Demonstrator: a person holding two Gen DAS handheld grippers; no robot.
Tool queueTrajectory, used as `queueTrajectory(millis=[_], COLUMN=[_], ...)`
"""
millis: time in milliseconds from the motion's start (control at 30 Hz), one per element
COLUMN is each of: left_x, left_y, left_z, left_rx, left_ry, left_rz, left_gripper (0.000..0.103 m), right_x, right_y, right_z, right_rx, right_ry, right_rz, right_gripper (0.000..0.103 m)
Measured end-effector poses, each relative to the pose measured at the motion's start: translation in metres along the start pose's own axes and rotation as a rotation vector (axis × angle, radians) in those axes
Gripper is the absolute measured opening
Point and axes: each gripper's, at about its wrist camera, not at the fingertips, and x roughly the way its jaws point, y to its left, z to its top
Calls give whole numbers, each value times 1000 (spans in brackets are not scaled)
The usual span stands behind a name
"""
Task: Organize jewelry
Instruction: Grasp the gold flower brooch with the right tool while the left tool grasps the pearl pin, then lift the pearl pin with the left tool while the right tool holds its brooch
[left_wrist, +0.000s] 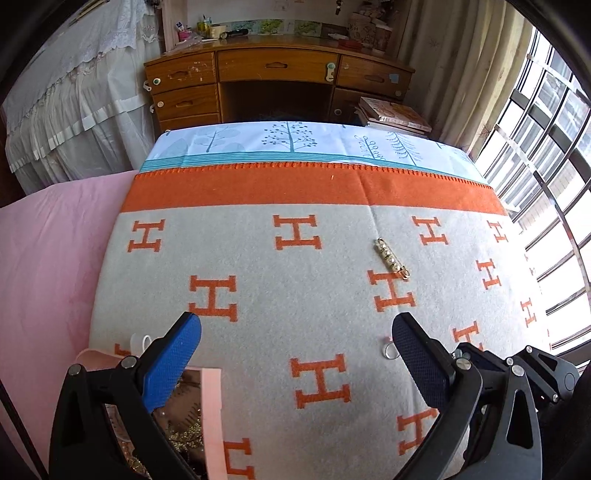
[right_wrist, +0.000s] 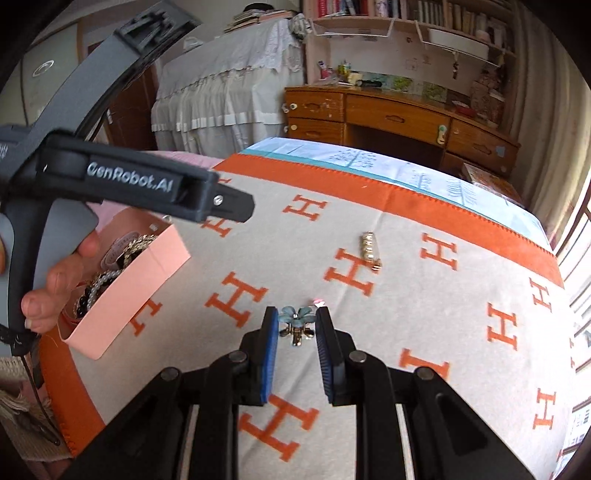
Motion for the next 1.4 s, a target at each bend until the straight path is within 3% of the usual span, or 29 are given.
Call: queueTrajectory(millis=[200, 267, 333, 433, 633, 733, 833, 1100, 1267, 1400], left_x=[33, 52, 72, 94, 99, 103, 112, 120, 119, 115], left_y=[-38, -46, -50, -51, -58, -61, -64, -80, -97, -103], left_z=[24, 32, 37, 41, 44, 48, 54, 60, 61, 60], left_rx=[8, -13, -58, -123, -158, -155, -151, -105, -55, -33], left_ry=[74, 127, 194, 243, 230, 231, 255, 255, 277, 270], left_rz=[-47, -62, -83, -100, -105, -75, -42, 42, 66, 80], left_gripper=[86, 61, 50, 46, 46, 46, 34, 32, 8, 3], right_x=[-7, -1, 3, 5, 6, 4, 5, 1, 3, 2], right_y=[-60, -76, -89, -100, -104, -108, -111, -112, -117, -117], right_z=[9, 12, 13, 11, 5, 3, 1, -3, -5, -5], right_rx=[176, 222, 255, 288, 299, 313, 325, 329, 344, 347], right_ry=[-45, -64, -79, -88, -106, -117, -121, -135, -127, -128], right_rz=[-79, -84, -83, -70, -42, -21, -5, 10, 12, 10], right_gripper=[20, 20, 20, 20, 20, 20, 20, 20, 20, 20])
